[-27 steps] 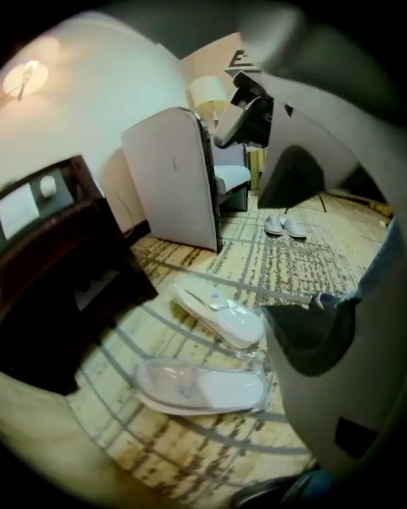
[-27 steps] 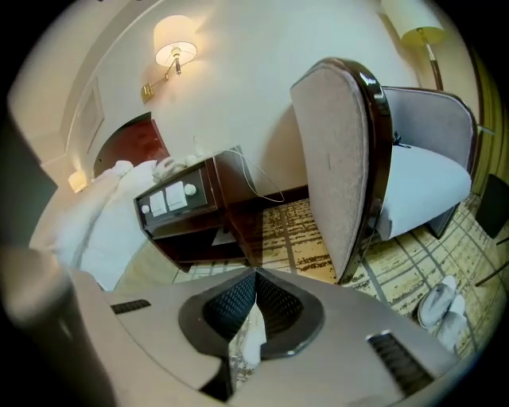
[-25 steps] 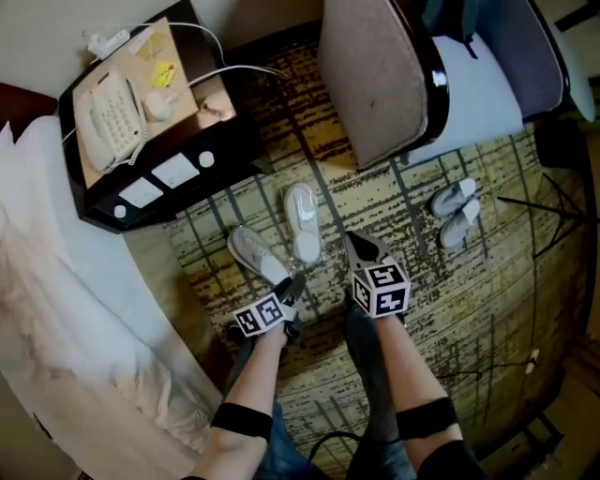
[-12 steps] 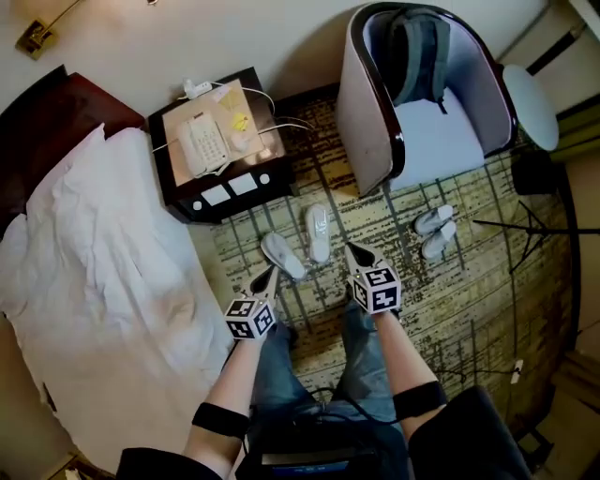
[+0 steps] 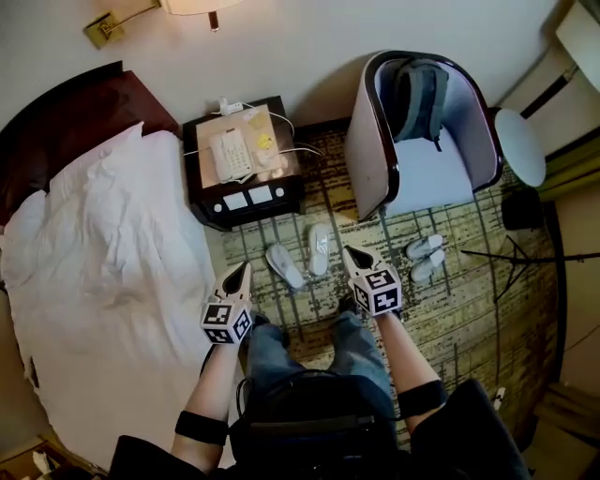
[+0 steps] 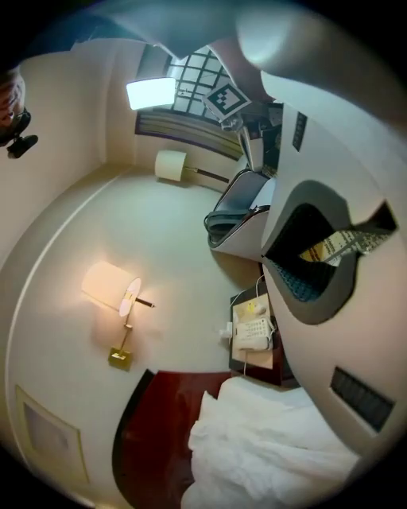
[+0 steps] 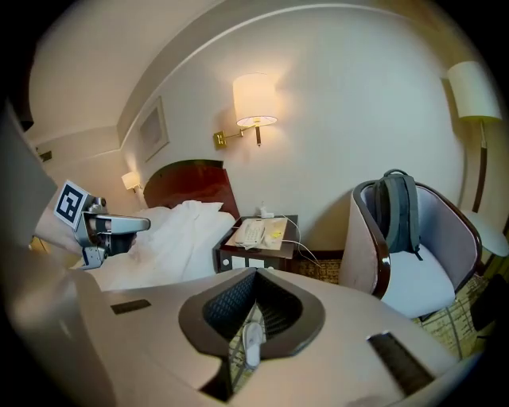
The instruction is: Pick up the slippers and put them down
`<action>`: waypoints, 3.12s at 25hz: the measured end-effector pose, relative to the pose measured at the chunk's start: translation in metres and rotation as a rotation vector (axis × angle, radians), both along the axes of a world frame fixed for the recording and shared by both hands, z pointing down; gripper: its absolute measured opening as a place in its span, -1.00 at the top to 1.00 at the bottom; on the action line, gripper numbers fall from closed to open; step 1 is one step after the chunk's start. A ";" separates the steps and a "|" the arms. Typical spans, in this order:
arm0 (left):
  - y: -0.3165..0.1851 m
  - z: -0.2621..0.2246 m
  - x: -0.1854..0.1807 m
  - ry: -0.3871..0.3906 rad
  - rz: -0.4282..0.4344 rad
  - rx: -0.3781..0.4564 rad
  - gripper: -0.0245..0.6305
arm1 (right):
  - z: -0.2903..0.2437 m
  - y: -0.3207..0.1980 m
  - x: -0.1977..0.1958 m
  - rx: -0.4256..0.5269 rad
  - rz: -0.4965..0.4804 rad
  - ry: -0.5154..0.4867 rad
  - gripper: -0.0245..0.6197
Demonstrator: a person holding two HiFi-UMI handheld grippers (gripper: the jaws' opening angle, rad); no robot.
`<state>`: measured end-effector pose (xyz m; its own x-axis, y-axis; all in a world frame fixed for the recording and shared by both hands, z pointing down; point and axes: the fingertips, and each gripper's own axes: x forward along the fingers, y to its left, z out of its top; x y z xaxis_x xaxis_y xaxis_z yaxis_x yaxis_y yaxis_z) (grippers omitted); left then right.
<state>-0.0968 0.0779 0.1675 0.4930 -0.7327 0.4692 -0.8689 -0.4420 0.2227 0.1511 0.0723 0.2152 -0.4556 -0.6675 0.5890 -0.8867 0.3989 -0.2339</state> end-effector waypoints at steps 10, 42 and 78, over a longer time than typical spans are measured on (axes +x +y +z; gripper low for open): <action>0.014 -0.047 -0.024 -0.021 -0.062 0.053 0.92 | -0.038 0.002 -0.013 0.032 -0.062 -0.004 0.92; 0.019 -0.029 -0.034 -0.051 -0.114 0.000 0.92 | -0.022 0.000 -0.024 0.004 -0.087 -0.011 0.92; 0.075 0.483 -0.007 0.266 -0.104 -0.784 -0.29 | 0.375 -0.038 -0.131 -0.185 -0.199 0.068 0.92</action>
